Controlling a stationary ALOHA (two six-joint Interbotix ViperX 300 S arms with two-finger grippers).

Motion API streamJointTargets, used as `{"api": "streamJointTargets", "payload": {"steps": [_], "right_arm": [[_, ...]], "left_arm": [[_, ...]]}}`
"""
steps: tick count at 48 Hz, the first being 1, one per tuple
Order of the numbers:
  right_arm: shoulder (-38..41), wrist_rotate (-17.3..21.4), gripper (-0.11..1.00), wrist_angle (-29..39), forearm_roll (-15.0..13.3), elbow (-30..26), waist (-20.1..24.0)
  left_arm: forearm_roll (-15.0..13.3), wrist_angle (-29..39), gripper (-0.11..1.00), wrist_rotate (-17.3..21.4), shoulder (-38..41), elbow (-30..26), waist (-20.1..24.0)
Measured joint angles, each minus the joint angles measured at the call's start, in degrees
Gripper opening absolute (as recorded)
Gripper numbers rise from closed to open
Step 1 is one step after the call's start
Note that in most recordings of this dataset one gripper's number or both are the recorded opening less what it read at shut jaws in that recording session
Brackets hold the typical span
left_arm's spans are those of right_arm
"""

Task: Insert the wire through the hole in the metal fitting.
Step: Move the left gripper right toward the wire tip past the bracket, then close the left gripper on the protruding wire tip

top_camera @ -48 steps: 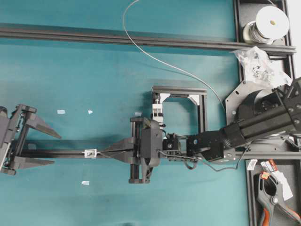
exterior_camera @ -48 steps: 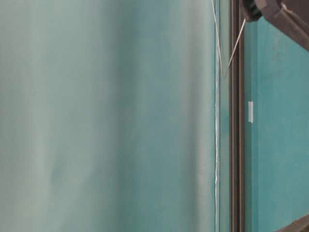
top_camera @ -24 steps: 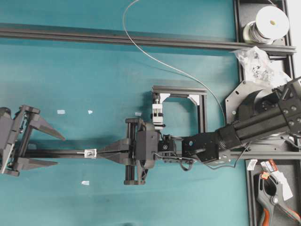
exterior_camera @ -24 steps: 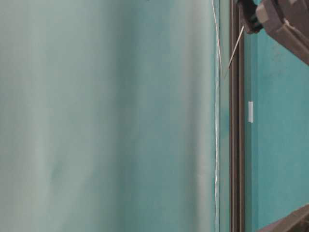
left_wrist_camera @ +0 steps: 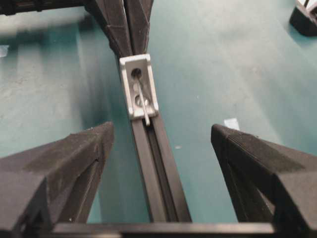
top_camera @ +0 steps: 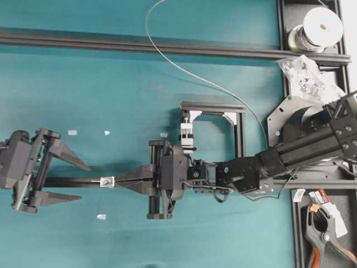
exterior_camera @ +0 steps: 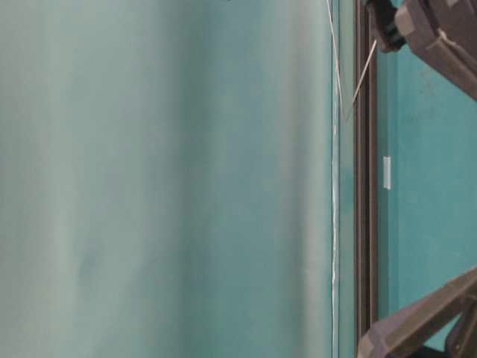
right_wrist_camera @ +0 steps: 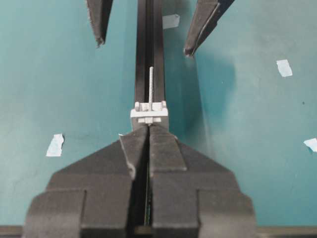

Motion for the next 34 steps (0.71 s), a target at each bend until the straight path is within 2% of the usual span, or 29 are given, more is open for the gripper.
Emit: {"api": "streamJointTargets", "payload": {"steps": [17, 34], "right_arm": [[0.0, 0.0, -0.01, 0.0, 0.09, 0.0, -0.09], [-0.09, 0.0, -0.01, -0.09, 0.09, 0.0, -0.09]], "left_arm": [[0.09, 3.08, 0.83, -2.81, 1.67, -3.6, 0.0], [0.0, 3.43, 0.8, -5.89, 1.76, -3.96, 0.0]]}}
